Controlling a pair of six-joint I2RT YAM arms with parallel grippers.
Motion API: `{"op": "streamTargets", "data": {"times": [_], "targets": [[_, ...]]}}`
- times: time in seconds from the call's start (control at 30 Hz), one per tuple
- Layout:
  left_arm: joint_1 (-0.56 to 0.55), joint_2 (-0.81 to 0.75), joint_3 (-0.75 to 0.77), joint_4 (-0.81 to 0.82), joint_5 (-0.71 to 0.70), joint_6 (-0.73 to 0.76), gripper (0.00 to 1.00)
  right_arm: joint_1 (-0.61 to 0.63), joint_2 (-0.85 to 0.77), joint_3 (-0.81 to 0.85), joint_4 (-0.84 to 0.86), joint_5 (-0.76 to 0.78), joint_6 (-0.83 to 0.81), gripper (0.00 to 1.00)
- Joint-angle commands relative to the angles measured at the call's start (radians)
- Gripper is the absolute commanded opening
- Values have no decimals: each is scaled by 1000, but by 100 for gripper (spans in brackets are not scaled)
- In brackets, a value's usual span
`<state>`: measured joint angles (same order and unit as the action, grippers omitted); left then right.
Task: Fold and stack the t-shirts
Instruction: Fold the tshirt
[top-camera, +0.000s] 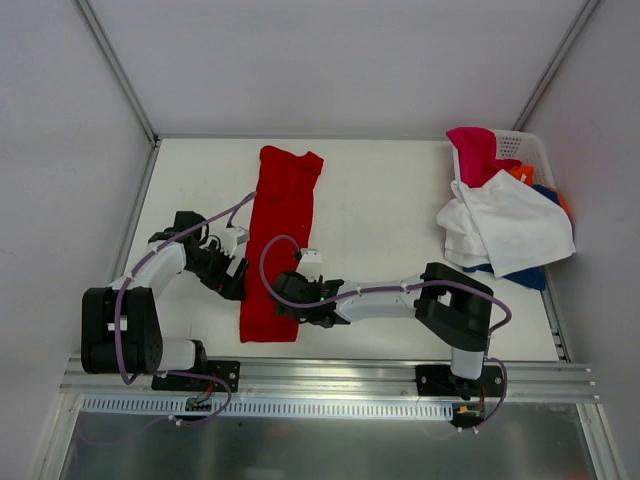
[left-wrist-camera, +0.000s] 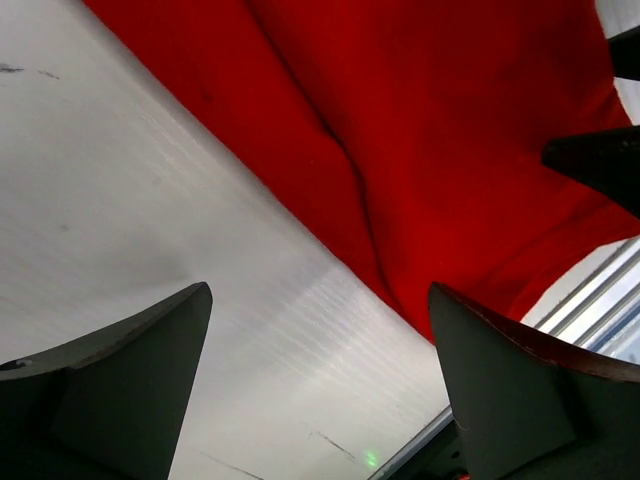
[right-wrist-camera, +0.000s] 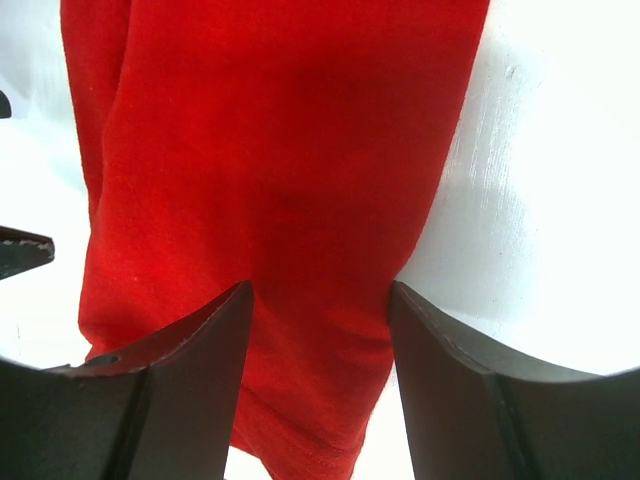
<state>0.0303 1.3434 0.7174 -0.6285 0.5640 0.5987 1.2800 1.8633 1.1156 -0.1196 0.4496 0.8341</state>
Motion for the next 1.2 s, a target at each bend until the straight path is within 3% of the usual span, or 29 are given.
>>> {"op": "streamTargets", "data": {"times": [0.0, 0.13, 0.3, 0.37, 0.5, 0.63, 0.9, 1.03, 1.17], "targets": [[-35, 2, 31, 26, -78, -86, 91, 5, -3, -28, -63, 9, 17, 60], [-154, 45, 5, 72, -165, -119, 91, 5, -1, -28, -57, 9, 11, 61], [-208, 97, 10, 85, -187, -126, 90, 2, -9, -42, -55, 23, 10, 59], [-222, 102, 17, 87, -176, -128, 91, -1, -6, -43, -55, 20, 5, 51], [-245, 128, 25, 72, -167, -116, 90, -5, -7, -46, -55, 17, -3, 22], [-251, 115, 22, 59, -139, -99, 90, -13, -15, -66, -55, 21, -1, 0], [-251, 74, 82, 0, -136, -92, 90, -16, -16, -79, -55, 23, -3, 1], [-256, 22, 152, -121, -56, -79, 90, -22, -13, -71, -55, 24, -12, 0], [-273, 65, 139, -168, -62, -51, 89, -42, -6, -54, -55, 24, -36, 0]]}}
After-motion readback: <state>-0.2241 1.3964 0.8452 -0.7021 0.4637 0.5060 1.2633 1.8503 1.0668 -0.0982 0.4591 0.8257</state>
